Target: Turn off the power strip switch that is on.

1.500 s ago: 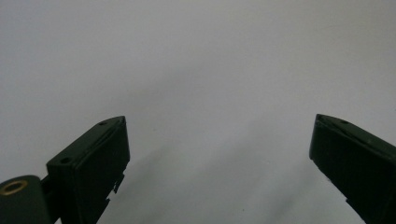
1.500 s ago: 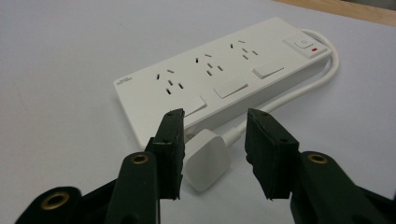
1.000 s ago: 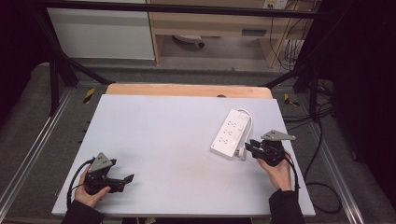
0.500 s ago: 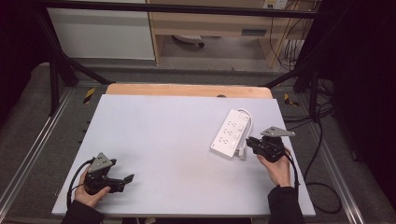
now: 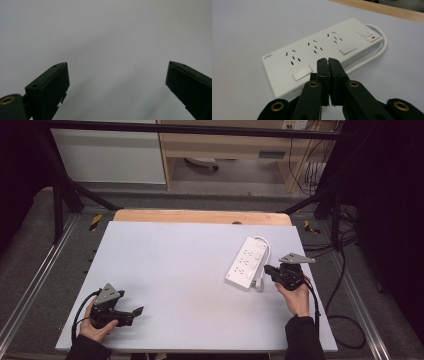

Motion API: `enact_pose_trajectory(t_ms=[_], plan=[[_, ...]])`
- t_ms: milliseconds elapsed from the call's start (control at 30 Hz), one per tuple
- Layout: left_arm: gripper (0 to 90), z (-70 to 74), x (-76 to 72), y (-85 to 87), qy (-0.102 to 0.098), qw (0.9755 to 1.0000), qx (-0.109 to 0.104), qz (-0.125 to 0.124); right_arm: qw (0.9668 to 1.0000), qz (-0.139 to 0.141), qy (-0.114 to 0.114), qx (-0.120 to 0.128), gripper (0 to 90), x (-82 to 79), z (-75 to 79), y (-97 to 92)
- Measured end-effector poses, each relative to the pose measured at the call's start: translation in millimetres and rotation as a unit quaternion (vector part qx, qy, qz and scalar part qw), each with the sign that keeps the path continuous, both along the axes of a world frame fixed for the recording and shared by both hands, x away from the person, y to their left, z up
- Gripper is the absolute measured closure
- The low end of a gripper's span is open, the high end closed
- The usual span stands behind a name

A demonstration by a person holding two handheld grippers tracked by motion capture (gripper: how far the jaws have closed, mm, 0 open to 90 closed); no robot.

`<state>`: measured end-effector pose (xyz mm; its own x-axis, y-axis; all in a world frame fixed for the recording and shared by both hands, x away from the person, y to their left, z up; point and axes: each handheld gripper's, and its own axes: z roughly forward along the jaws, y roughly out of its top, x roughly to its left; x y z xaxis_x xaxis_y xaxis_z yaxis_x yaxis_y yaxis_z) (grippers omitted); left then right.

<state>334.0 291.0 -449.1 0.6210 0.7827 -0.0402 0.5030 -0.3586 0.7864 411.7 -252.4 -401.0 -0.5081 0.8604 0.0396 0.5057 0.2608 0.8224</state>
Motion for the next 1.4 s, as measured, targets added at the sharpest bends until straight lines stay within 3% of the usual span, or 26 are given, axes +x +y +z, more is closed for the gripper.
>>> enact_pose_trajectory(t_ms=[1400], plan=[[4.7, -0.2, 0.2, 0.9, 0.000, 1.0000, -0.001, 0.002, 0.9997, -0.022, 0.005, 0.005, 90.0, 36.6, 1.3, 5.3]])
